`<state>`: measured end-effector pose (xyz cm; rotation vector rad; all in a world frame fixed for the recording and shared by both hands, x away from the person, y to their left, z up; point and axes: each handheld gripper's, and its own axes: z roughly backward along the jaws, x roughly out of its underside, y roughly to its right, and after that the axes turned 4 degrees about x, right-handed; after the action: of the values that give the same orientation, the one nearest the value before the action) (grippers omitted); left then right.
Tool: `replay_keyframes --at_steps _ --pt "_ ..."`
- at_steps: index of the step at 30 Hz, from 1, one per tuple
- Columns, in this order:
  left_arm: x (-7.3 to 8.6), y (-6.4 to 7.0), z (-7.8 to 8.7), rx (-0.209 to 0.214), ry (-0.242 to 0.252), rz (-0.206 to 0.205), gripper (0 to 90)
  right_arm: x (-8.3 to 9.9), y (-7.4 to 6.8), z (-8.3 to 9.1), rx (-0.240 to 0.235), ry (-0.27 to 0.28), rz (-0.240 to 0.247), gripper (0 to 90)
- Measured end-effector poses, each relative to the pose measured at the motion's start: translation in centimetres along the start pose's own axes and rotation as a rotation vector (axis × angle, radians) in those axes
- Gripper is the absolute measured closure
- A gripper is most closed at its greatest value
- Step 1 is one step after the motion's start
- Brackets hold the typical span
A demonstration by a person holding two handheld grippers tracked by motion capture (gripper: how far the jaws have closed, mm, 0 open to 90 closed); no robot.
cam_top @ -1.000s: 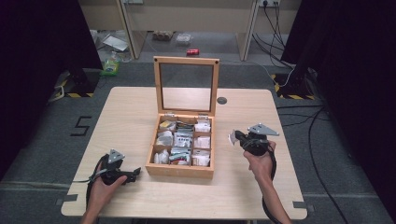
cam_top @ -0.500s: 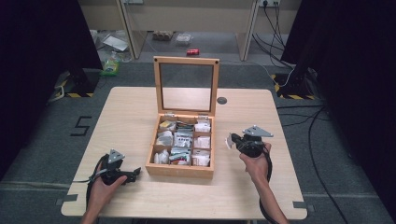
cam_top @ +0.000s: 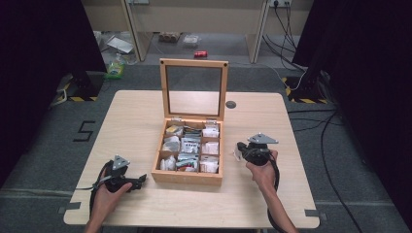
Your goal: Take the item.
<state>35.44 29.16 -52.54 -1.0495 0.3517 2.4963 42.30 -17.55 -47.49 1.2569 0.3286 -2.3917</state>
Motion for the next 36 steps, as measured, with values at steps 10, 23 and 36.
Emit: replay_keyframes --at_steps 10,23,36 --pt "0.0 0.0 0.0 0.0 0.0 0.0 0.0 0.11 -0.28 -0.24 -0.012 -0.013 -0.005 83.1" --pt "0.0 0.0 0.0 0.0 0.0 0.0 0.0 -0.38 -0.72 -0.04 -0.042 0.006 -0.039 72.8" --pt "0.0 0.0 0.0 0.0 0.0 0.0 0.0 -0.57 0.2 0.34 -0.014 0.01 -0.085 60.3"
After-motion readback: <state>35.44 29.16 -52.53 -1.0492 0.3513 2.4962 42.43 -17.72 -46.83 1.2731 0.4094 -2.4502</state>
